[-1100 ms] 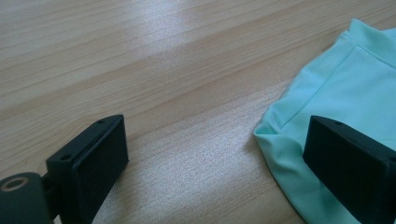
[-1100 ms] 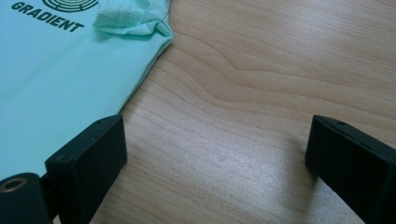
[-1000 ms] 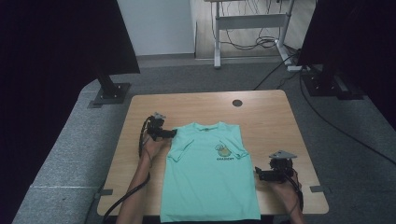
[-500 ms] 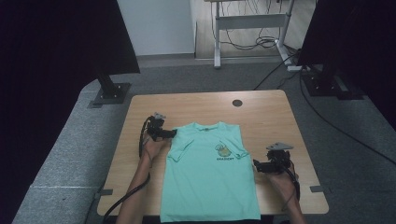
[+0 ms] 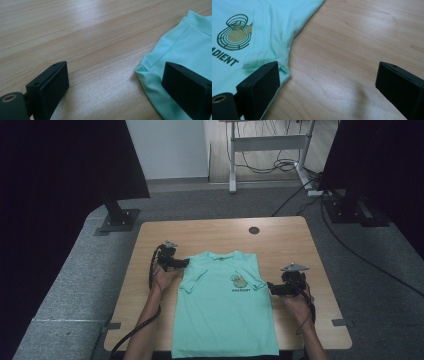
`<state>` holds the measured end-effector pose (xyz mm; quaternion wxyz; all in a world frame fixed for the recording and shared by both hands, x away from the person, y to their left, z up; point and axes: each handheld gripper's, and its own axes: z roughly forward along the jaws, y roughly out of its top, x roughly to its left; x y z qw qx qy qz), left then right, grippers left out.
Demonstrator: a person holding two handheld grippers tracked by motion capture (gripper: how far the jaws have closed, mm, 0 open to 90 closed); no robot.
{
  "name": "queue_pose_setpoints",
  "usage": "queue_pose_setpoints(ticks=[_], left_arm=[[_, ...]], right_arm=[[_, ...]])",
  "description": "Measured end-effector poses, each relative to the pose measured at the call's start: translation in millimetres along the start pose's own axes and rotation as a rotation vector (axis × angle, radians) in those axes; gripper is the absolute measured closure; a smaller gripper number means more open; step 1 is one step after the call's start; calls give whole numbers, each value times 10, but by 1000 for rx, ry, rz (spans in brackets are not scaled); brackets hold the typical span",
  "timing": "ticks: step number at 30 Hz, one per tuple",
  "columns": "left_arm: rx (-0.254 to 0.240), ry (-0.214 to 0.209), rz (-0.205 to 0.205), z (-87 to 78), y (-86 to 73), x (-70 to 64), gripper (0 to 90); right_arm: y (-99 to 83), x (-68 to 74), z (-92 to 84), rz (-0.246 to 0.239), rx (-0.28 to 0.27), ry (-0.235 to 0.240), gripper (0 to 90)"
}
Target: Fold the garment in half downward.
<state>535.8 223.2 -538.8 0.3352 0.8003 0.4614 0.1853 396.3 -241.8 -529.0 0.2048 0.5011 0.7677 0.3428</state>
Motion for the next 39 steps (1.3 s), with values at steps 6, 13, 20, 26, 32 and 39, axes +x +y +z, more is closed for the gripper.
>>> queue_pose_setpoints(ticks=[6, 13, 20, 26, 32, 39], left_arm=[[0, 0, 0, 0, 0, -1, 73], [-1, 2, -1, 1, 1, -3, 73], [0, 4, -2, 0, 0, -6, 74], [0, 4, -3, 0, 0, -6, 74], [-1, 6, -3, 0, 0, -8, 75], [0, 6, -2, -2, -1, -10, 78]], right_arm=[[59, -25, 61, 1, -6, 2, 53], [141, -70, 159, 2, -4, 10, 64], [239, -101, 255, 4, -21, 31, 71], [295, -115, 379, -8, -16, 38, 81], [371, -113, 478, -10, -29, 50, 76], [464, -107, 600, -15, -31, 45, 69]])
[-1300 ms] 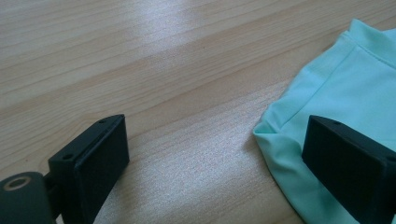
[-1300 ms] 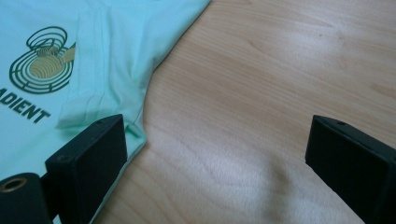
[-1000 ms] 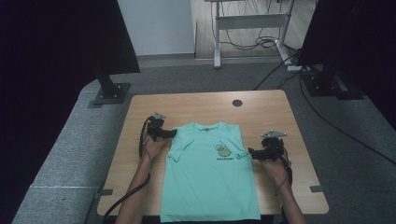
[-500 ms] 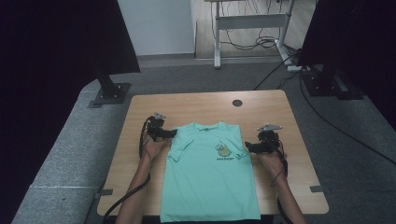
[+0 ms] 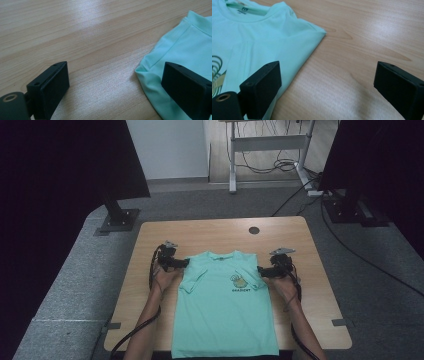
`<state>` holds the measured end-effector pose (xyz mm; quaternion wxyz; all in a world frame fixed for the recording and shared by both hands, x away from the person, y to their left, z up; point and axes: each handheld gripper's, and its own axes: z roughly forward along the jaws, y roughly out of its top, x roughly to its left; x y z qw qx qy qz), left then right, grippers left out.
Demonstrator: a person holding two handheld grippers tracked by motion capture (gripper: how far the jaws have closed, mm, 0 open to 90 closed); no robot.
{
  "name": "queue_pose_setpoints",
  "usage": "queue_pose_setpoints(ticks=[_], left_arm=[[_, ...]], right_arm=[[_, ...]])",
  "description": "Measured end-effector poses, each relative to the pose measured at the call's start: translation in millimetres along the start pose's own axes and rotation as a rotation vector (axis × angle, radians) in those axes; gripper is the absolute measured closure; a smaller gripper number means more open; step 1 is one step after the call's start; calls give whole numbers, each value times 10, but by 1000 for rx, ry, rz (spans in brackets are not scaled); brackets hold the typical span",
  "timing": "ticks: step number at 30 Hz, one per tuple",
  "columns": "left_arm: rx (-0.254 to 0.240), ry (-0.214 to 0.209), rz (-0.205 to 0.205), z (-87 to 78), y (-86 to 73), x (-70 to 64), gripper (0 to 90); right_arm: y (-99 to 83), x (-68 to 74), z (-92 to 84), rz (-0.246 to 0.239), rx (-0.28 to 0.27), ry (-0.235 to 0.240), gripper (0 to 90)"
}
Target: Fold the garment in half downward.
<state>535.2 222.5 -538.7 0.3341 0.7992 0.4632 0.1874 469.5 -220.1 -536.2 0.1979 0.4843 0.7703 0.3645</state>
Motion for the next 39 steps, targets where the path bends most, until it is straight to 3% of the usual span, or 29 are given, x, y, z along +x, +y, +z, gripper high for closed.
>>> queue_pose_setpoints(ticks=[17, 27, 30, 33, 39], left_arm=[[-4, -2, 3, -3, -2, -5, 91], [-4, 0, 1, -4, -3, -7, 92], [-4, 0, 2, -4, -3, -7, 92], [-4, -1, 2, -4, -4, -8, 93], [-9, -6, 5, -11, -8, -14, 112]], right_arm=[[164, -78, 230, 0, -34, 29, 145], [236, -89, 352, -28, -14, 37, 231], [254, -102, 369, -12, -26, 44, 245], [280, -85, 385, -27, -30, 52, 272], [296, -52, 444, -51, 5, 54, 357]])
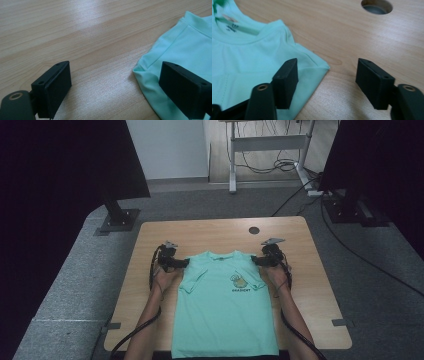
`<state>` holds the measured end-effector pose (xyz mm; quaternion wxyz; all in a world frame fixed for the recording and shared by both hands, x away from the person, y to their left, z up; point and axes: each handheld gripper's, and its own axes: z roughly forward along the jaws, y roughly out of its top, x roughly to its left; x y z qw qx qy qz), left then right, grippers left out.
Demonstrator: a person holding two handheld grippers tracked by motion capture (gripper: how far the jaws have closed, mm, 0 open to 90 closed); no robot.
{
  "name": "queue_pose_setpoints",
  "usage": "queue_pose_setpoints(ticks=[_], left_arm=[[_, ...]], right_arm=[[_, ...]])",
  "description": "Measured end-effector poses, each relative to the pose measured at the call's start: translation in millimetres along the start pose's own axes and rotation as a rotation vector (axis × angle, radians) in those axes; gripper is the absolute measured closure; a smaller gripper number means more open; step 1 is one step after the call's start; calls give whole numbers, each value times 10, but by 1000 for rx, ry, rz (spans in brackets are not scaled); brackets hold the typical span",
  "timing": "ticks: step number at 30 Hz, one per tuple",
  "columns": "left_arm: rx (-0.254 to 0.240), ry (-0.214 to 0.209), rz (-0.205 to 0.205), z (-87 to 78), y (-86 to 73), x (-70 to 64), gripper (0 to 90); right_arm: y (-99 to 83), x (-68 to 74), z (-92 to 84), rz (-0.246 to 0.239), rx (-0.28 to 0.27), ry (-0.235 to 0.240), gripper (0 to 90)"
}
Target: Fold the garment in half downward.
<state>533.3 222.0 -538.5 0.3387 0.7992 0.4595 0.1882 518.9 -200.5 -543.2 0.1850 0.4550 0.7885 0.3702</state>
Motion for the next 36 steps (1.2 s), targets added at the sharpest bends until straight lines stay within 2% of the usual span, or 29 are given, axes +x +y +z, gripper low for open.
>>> queue_pose_setpoints(ticks=[4, 8, 13, 16, 19, 20, 22, 25, 28, 31, 36], left_arm=[[-7, -7, 5, -7, -5, -7, 137], [-26, -32, 28, -24, -14, -20, 203], [-53, -97, 70, -55, -31, -68, 517], [-58, -122, 86, -57, -32, -110, 688], [-59, -135, 84, -57, -32, -139, 801], [-60, -128, 91, -58, -32, -159, 823], [-63, -112, 103, -57, -32, -186, 849], [-64, -105, 79, -57, -31, -194, 859], [-68, -91, 76, -63, -35, -212, 870], [-71, -89, 53, -74, -40, -197, 878], [-89, -89, 46, -124, -40, -204, 881]], right_arm=[[-10, 21, 8, 9, -3, 9, 450], [-15, 70, -7, -1, -7, 26, 627], [-29, 144, -15, 11, -14, 42, 809], [-31, 171, -15, 27, -15, 38, 835], [-29, 190, -20, 37, -10, 29, 839], [-28, 200, -23, 35, -9, 23, 840], [-28, 214, -27, 30, -7, 17, 842], [-33, 232, -34, 31, -8, 7, 843], [-42, 243, -43, 34, -12, 3, 844], [-53, 249, -57, 40, -18, 4, 845], [-66, 262, -108, 35, -34, -4, 846]])
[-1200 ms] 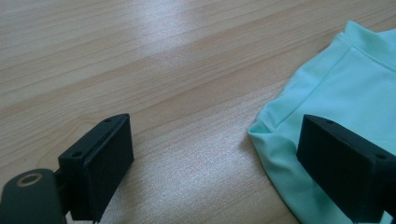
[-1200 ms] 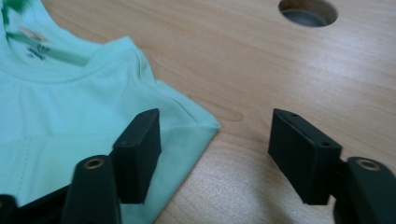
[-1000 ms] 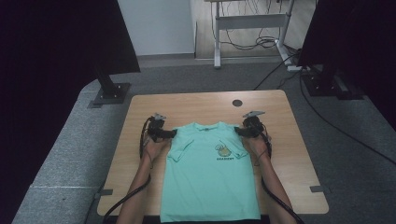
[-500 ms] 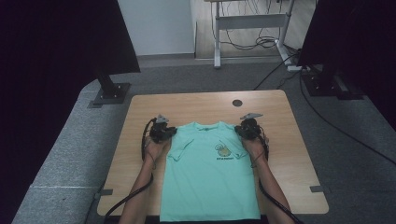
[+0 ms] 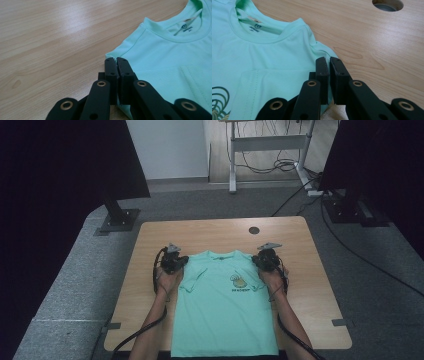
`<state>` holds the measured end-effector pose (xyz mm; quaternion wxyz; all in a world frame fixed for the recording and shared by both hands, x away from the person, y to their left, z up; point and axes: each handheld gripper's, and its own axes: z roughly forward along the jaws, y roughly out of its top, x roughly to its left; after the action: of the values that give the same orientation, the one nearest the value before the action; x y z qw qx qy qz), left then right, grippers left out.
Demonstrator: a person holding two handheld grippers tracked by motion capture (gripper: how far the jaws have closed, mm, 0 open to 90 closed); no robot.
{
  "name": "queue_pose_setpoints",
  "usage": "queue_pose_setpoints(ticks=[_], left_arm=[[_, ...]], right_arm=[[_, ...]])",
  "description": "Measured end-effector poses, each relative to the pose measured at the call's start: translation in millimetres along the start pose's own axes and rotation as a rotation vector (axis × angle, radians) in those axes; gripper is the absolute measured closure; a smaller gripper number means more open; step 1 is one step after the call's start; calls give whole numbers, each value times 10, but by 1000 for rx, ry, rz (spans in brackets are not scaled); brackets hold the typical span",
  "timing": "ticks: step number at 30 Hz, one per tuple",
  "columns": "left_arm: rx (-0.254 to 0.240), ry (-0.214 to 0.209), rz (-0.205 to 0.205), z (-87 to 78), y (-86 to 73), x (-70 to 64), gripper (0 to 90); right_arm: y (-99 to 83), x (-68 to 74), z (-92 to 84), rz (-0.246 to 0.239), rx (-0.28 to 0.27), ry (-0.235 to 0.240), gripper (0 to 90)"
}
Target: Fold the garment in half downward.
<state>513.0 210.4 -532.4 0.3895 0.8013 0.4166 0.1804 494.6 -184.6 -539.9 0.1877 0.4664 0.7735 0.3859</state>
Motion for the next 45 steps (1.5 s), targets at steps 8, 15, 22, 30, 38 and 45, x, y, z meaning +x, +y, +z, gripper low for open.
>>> queue_pose_setpoints(ticks=[8, 15, 22, 30, 38, 45], left_arm=[[-26, -9, -1, -109, 16, -44, 882], [-23, 9, 20, -169, -17, -104, 882], [-26, 39, 59, -242, -21, -182, 882], [-22, 46, 74, -350, -69, -235, 884], [-24, 46, 80, -470, -143, -315, 884], [-33, 49, 88, -576, -216, -395, 885]], right_arm=[[20, 58, -103, -4, -16, 1, 848], [-20, 59, -196, -3, -11, -19, 849], [-28, 102, -274, -28, -21, -33, 848], [-73, 172, -420, -27, -31, -19, 848], [-144, 213, -512, -17, -33, -1, 847], [-226, 245, -583, 4, -38, 26, 847]])
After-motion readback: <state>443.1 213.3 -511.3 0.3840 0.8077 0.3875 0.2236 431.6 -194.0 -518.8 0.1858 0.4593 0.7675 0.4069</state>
